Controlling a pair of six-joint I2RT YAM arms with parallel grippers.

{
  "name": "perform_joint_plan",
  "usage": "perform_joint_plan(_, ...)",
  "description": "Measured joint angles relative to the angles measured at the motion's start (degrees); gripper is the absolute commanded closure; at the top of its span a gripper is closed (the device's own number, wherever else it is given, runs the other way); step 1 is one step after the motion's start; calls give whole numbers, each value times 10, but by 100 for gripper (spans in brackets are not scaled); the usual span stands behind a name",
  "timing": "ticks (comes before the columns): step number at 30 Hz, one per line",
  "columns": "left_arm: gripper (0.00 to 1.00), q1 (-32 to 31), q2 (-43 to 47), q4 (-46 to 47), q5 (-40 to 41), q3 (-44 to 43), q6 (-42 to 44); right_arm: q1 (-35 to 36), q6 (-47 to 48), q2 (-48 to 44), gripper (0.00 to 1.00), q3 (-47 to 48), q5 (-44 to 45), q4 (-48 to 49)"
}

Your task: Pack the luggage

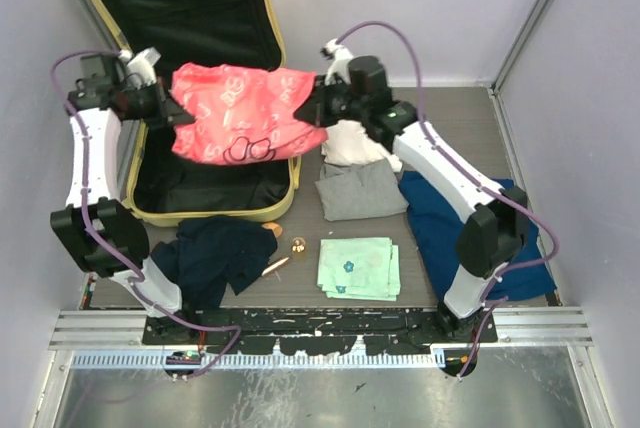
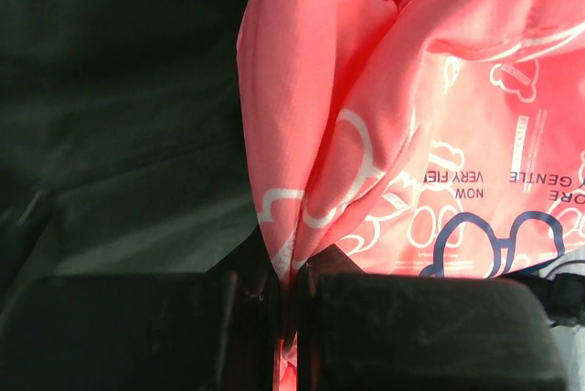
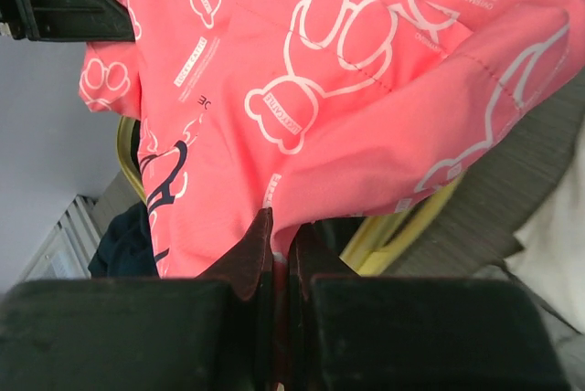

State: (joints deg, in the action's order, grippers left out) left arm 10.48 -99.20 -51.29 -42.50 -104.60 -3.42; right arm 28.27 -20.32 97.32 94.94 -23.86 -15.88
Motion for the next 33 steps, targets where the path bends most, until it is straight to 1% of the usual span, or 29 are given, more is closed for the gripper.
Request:
perform_joint_plan(2,100,47,22,-29,1,37,42,44,0,20,99,2,26,11)
perform_joint_plan(4,100,80,29,-59,7,58,83,77,0,44,99,2,48,19)
perform_joint_plan(9,100,129,24,-110,39,87,173,140,0,106,99,2,106,28)
perform_joint_plan(15,100,142,-3,-120,90,105,250,188,13,159,99,2,170,36)
perform_joint_plan(21,100,143,-30,-106,128,128,273,191,43,192,99,2,212,61)
perform_joint_plan(22,100,143,-33,-104,132,130,275,191,47,197,93,2,216,64)
perform_joint_plan(23,98,143,-37,-102,137,130,279,191,51,204,85,3,221,66)
perform_joint_plan(24,91,143,-42,-99,141,130,281,191,53,209,74,3,224,68)
perform_joint_plan(26,69,143,-52,-96,149,130,284,191,55,219,54,2,227,68)
perform_joint_plan(27,60,143,-56,-95,153,130,286,191,56,220,44,2,230,67)
perform_joint_plan(28,54,143,-58,-93,159,130,287,191,58,220,35,2,232,63)
perform_joint_plan(30,44,144,-58,-90,169,130,287,191,62,219,24,2,234,63)
perform_joint_plan(31,43,144,-58,-90,174,129,286,191,63,217,19,3,234,64)
perform_joint_plan(33,39,145,-58,-91,182,124,287,192,69,212,15,7,234,62)
